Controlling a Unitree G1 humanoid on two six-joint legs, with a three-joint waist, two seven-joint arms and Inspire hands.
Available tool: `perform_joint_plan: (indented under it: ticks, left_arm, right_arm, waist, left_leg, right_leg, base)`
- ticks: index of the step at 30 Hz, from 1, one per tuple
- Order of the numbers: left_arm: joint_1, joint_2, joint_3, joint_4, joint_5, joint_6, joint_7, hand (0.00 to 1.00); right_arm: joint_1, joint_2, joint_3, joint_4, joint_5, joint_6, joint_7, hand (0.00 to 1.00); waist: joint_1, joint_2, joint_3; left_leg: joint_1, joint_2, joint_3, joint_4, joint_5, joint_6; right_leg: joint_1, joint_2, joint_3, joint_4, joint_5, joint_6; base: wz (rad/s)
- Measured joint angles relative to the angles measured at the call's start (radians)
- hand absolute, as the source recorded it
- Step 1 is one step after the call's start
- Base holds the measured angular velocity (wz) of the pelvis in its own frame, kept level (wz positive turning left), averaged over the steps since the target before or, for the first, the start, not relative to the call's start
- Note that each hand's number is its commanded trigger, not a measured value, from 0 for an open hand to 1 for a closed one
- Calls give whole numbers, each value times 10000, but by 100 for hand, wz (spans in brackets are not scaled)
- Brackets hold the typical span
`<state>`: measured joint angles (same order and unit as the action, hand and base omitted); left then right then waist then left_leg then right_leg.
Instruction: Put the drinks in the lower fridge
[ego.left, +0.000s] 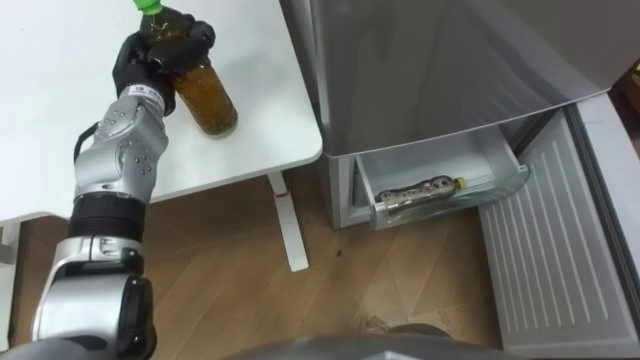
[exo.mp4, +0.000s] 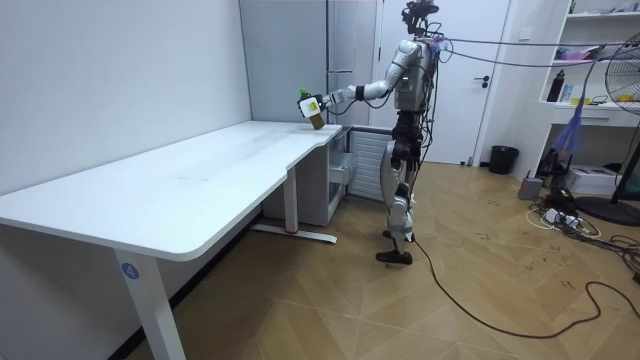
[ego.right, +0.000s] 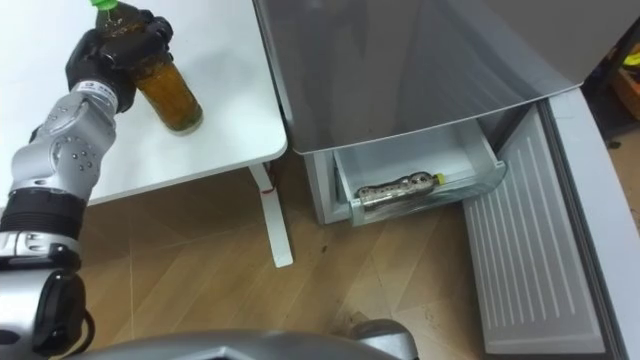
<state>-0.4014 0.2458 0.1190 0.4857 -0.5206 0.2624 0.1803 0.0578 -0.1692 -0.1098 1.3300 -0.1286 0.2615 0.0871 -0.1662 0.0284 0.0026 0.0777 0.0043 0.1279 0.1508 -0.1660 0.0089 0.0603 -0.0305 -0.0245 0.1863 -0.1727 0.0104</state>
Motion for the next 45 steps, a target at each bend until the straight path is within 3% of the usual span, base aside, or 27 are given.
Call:
perform_joint_plan:
  ticks: [19,27,33,38,45]
  left_arm:
    - [0,29,-1,-15,-410,-1,86,100]
    - [36,13,-17,-548,-328,7,130,100]
    - [977,-143,-25,-3060,-107,10,263,100]
    - [2123,-395,-49,-5388,624,103,64,100]
    - [2559,-448,-47,-6762,803,345,-451,100]
  right_arm:
    - [-42,-17,6,-2,4,-38,-125,0]
    - [-3,-16,103,-39,-25,-115,-196,0]
    - [-66,22,186,-145,-12,-104,-193,0]
    - [-84,21,235,-531,-2,-124,-192,0]
    - [85,41,293,-654,-1,-80,-164,0]
  waist:
    - [15,60,5]
    - [193,8,26]
    - [357,-46,31]
    - [515,-77,27]
    - [890,-140,-16]
  left_leg:
    - [-128,1,0,5,0,0]
    - [-143,-1,-33,29,2,0]
    - [-274,-22,-168,129,2,0]
    - [-327,-19,-350,192,3,-1]
    - [-586,-35,-780,382,17,-26]
  right_leg:
    - [-70,-1,-15,3,0,0]
    - [-54,-13,-98,-2,0,0]
    - [-76,-39,-204,-20,-5,6]
    - [-56,-43,-396,-33,-25,-25]
    - [-39,-62,-835,-89,-60,-70]
  base:
    - [0]
    - [0]
    - [6]
    - [10]
    - [19]
